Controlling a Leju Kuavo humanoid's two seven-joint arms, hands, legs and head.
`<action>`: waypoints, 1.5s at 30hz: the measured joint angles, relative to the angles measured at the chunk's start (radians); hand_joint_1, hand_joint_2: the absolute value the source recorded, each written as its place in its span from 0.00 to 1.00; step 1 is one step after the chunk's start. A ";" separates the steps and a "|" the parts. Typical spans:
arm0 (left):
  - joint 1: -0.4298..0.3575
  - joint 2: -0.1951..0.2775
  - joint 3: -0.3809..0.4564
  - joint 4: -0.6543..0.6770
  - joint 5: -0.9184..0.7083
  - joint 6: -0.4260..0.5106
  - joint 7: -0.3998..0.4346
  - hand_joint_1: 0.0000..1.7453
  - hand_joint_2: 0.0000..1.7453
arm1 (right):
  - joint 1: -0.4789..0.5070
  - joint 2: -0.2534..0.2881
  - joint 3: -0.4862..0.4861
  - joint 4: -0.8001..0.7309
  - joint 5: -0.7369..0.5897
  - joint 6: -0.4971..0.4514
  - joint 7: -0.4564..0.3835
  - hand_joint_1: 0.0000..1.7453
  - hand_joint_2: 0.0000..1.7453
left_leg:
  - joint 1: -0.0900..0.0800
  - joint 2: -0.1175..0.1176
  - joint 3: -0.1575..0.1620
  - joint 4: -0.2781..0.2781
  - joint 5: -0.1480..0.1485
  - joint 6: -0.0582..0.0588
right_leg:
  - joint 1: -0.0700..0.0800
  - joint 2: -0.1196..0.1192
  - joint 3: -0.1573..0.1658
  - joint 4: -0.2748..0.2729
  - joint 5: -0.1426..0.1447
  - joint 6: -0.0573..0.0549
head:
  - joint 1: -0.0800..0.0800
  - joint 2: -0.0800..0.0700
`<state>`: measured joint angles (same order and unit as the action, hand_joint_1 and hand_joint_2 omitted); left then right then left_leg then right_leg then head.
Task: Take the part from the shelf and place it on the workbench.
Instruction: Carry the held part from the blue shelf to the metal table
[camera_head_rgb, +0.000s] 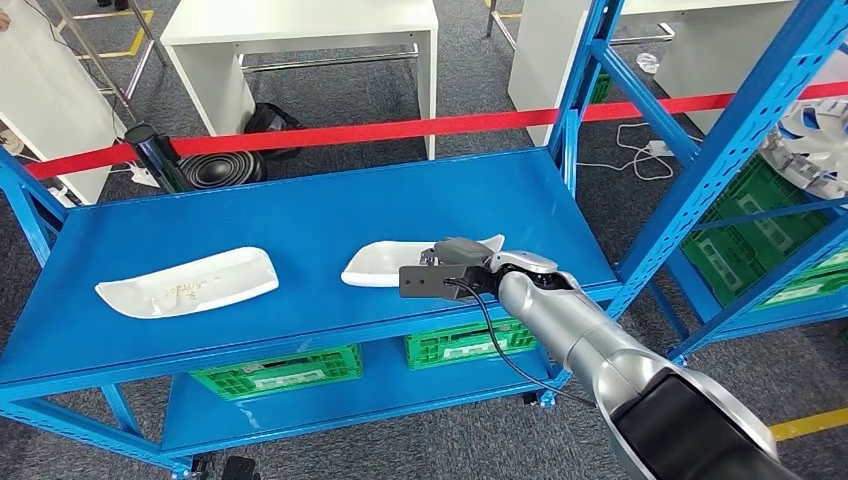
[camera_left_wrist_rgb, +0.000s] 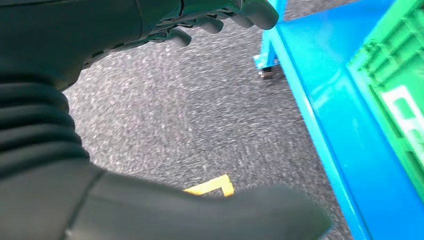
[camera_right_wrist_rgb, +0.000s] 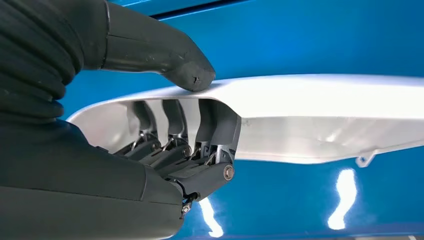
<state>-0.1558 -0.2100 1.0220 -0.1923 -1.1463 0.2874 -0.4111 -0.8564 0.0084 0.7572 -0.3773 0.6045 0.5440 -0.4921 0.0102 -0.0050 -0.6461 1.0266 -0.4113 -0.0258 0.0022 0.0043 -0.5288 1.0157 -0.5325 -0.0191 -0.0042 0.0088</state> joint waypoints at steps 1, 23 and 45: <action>-0.001 0.000 -0.003 0.000 0.000 -0.003 -0.005 0.00 1.00 | -0.002 0.000 0.002 0.000 -0.002 0.001 -0.001 1.00 1.00 | 0.000 0.000 0.000 0.000 0.000 0.000 | 0.000 0.000 0.000 0.000 0.000 0.000 | 0.000 0.000; -0.002 0.003 -0.002 0.000 0.062 0.012 0.008 0.00 1.00 | -0.084 -0.002 0.031 0.005 0.021 -0.062 0.081 1.00 1.00 | 0.000 0.000 0.001 0.000 0.000 0.000 | 0.000 0.000 0.002 0.000 0.001 0.001 | 0.000 0.000; 0.003 0.005 0.014 0.000 0.080 0.048 0.039 0.00 1.00 | -0.162 -0.036 0.047 0.018 0.105 -0.317 0.231 1.00 1.00 | -0.001 -0.001 0.000 0.000 0.000 0.000 | 0.000 0.000 0.002 0.000 0.001 0.001 | 0.000 0.000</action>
<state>-0.1532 -0.2049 1.0360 -0.1923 -1.0659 0.3354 -0.3716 -1.0186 -0.0279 0.8043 -0.3593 0.7094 0.2268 -0.2610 0.0096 -0.0057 -0.6462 1.0266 -0.4111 -0.0259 0.0021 0.0040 -0.5272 1.0157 -0.5318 -0.0183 -0.0038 0.0088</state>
